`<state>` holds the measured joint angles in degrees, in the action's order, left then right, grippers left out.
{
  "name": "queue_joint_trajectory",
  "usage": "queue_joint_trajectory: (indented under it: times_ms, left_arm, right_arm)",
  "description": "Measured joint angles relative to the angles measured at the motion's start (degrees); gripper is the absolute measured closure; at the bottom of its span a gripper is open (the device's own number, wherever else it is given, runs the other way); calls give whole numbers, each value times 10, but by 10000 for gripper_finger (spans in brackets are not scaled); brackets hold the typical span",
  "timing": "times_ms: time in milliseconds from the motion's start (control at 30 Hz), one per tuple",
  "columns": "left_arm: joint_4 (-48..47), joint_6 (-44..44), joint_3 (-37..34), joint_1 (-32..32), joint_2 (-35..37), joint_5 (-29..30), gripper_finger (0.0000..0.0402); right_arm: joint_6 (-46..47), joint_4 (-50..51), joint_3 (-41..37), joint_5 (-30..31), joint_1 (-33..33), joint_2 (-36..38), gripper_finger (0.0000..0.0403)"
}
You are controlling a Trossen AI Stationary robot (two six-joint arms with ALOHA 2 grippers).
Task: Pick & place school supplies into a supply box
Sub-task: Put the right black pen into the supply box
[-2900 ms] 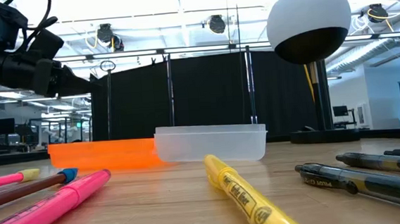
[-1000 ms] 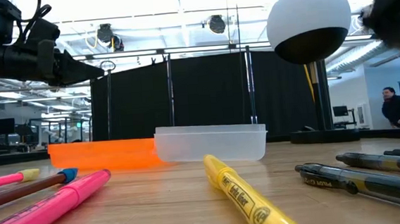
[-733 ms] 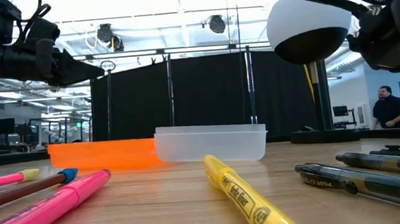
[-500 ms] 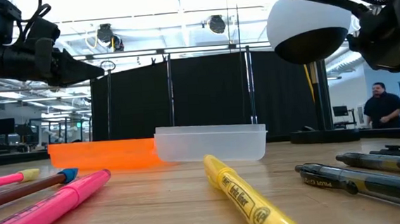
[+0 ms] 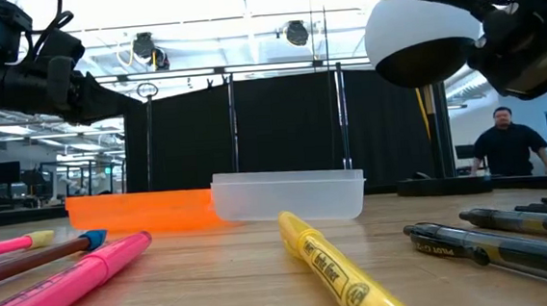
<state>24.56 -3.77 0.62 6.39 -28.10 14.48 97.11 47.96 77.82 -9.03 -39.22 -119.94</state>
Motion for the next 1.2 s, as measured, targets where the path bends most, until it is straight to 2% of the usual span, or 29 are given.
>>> queue_joint_trajectory:
  times_ms: [133, 367, 433, 600, 767, 833, 1067, 1200]
  left_arm:
    - [0, 0, 0, 0, 0, 0, 350]
    - [0, 4, 0, 0, 0, 0, 350]
    - [0, 14, 0, 0, 0, 0, 350]
    - [0, 24, 0, 0, 0, -22, 350]
    - [2, 20, 0, 0, 0, -25, 350]
    - [2, 20, 0, 0, 0, -25, 350]
    - [9, 21, 0, 0, 0, -25, 350]
    - [10, 17, 0, 0, 0, -25, 350]
  right_arm:
    - [-33, -2, -1, 3, 0, 6, 383]
    - [-50, 4, -2, 79, 3, 65, 384]
    - [-48, 25, -6, 120, 6, 91, 384]
    - [-24, -4, -2, 190, 11, 171, 384]
    - [-25, -17, -3, 345, 49, 236, 384]
    - [-53, -28, -3, 380, 82, 258, 384]
    - [-233, -216, -2, 373, 207, 251, 384]
    - [-282, -292, -2, 309, 255, 210, 384]
